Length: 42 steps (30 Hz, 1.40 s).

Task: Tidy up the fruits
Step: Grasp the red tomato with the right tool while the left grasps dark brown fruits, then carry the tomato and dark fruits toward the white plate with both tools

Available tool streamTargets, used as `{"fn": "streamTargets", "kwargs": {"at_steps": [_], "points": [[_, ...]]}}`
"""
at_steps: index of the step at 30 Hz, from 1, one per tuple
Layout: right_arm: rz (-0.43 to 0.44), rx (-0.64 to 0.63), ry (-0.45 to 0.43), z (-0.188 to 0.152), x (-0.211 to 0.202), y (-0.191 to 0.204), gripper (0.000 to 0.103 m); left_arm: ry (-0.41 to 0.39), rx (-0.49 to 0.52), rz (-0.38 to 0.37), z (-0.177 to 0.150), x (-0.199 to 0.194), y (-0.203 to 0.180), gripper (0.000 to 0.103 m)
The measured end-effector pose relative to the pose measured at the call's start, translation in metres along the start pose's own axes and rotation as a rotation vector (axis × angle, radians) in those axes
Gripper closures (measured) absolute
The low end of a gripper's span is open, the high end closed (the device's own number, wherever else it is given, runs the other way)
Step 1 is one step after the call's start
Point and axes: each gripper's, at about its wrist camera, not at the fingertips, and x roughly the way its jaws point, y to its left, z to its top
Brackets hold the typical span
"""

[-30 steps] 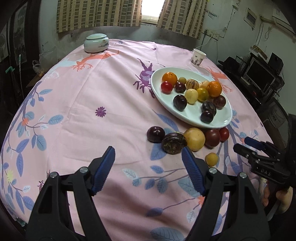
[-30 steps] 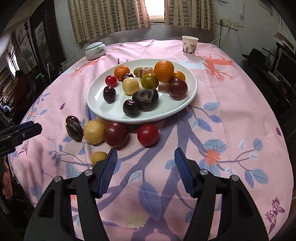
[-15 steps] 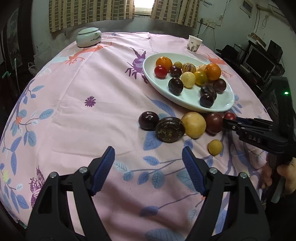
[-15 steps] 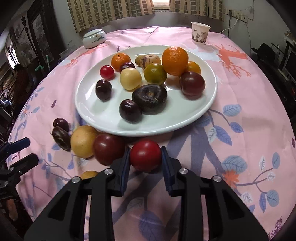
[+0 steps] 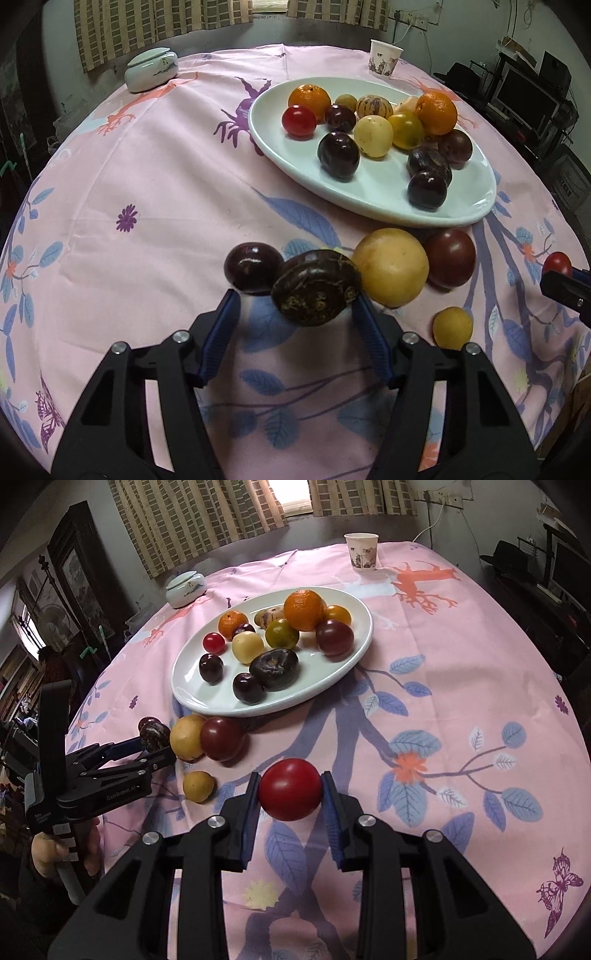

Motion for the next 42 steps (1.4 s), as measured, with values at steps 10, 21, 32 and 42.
{"fn": "streamTargets", "kwargs": {"at_steps": [10, 21, 32, 42], "points": [[0.04, -0.009, 0.017, -0.006, -0.001, 0.007, 0.07, -0.022, 0.045, -0.006, 0.007, 0.003, -0.007, 0.052], [0.051, -0.009, 0.032, -0.006, 0.001, 0.011, 0.07, -0.006, -0.013, -0.015, 0.026, 0.02, 0.017, 0.025], [0.067, 0.005, 0.037, -0.007, 0.004, 0.009, 0.07, -0.033, -0.008, -0.01, 0.044, 0.027, 0.017, 0.021], [0.073, 0.002, 0.048, -0.008, 0.006, 0.008, 0.07, -0.041, -0.1, -0.063, 0.04, 0.025, 0.031, 0.039]]}}
